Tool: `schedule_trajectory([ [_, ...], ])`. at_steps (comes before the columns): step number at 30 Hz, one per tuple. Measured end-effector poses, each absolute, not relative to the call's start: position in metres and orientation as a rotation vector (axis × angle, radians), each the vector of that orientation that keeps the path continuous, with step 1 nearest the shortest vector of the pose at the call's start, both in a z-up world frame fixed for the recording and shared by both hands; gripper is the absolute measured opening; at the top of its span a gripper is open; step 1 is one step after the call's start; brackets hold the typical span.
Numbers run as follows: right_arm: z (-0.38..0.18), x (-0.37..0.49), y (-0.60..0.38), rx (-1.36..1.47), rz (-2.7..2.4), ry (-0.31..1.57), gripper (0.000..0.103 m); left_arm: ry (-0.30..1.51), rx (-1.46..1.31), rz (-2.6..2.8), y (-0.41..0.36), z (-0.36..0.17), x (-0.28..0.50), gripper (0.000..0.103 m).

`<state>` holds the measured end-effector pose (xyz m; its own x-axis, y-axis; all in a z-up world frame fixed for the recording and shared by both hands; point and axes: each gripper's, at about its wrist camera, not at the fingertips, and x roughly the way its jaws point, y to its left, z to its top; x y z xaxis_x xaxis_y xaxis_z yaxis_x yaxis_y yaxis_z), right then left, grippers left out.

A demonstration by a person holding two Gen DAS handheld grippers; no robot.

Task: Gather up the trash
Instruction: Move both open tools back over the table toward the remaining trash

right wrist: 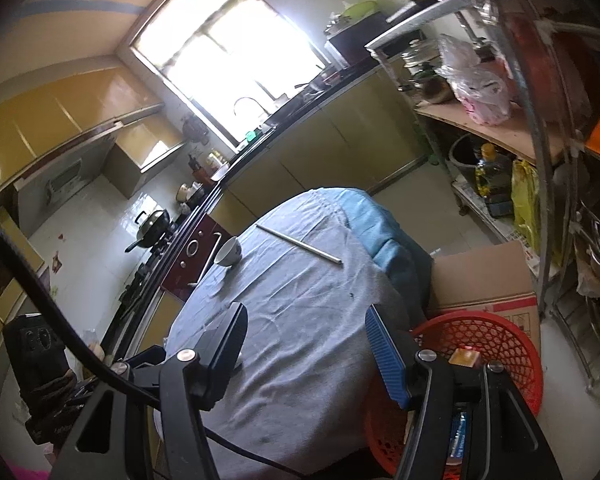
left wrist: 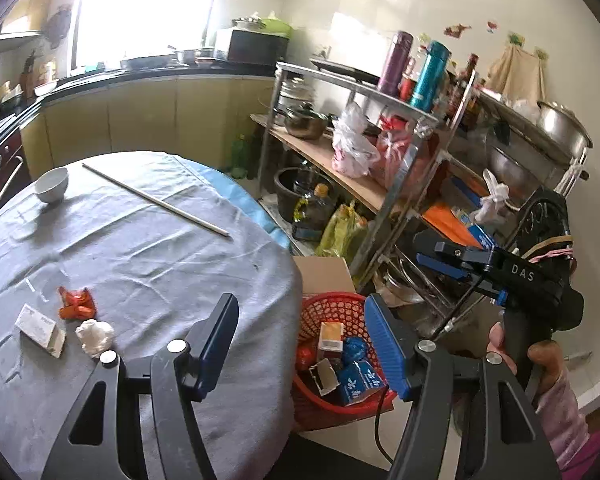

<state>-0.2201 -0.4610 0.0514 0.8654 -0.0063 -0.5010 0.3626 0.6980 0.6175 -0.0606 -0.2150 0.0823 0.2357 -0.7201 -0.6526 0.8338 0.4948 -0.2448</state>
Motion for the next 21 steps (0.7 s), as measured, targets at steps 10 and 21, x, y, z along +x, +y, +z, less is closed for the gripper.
schedule_trajectory([
  [10, 0.072, -0.198, -0.425, 0.683, -0.181, 0.519, 0.065, 0.751, 0.078, -0.993, -0.162, 0.092, -0.043, 0.069],
  [21, 0.094, -0.175, -0.385, 0.569, -0.163, 0.557, 0.069, 0.677, -0.027, -0.829, -0.081, 0.100, -0.017, 0.076],
])
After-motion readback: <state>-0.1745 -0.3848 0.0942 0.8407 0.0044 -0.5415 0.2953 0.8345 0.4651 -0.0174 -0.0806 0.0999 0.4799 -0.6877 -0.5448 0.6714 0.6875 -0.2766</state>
